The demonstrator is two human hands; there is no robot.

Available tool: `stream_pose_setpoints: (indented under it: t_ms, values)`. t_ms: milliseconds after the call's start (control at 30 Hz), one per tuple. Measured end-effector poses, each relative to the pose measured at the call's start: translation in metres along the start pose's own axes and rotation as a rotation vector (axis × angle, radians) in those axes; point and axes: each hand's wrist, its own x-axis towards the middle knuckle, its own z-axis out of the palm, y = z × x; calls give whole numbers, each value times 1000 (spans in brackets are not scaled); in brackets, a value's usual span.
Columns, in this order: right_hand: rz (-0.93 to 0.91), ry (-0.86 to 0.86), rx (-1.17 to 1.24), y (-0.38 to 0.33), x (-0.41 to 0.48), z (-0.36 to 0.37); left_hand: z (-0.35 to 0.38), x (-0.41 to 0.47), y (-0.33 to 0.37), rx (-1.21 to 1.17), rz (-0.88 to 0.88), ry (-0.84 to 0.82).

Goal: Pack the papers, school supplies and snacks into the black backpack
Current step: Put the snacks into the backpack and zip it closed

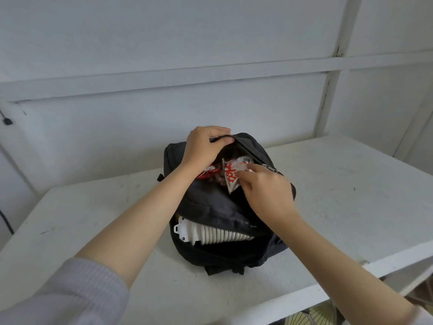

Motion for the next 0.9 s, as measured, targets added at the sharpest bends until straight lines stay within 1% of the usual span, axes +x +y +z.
stream_pose_setpoints:
  t_ms: [67,100,167,233,300,367,433,533,600,767,833,900]
  values:
    - [66,-87,-109,-4,5,5,0,-1,-1,-16,-1,-5]
    - [87,-107,-111,-5,7,7,0,-1,-1,-20,0,-10]
    - [117,-167,-53,-8,9,10,0,-1,-2,-27,0,-15]
    - [110,-193,19,-11,9,12,-1,-1,-2,-39,-4,-21]
    - [107,-202,162,-11,7,13,-3,-1,-3,-38,-5,-35]
    - [96,-255,296,-8,6,13,-3,0,-4,-35,2,-44]
    - [74,-360,313,-3,7,10,-3,0,-4,-34,6,-48]
    - [64,-532,251,0,8,7,-3,0,-4,-17,9,-64]
    - [73,-559,228,-1,6,4,-4,0,-5,-6,13,-71]
    - [17,-502,226,-4,-4,-1,-7,1,-7,31,7,-98]
    - [38,-542,252,-3,-4,-3,-8,0,-8,35,9,-111]
    - [92,-626,268,0,0,-2,-9,-1,-8,36,8,-127]
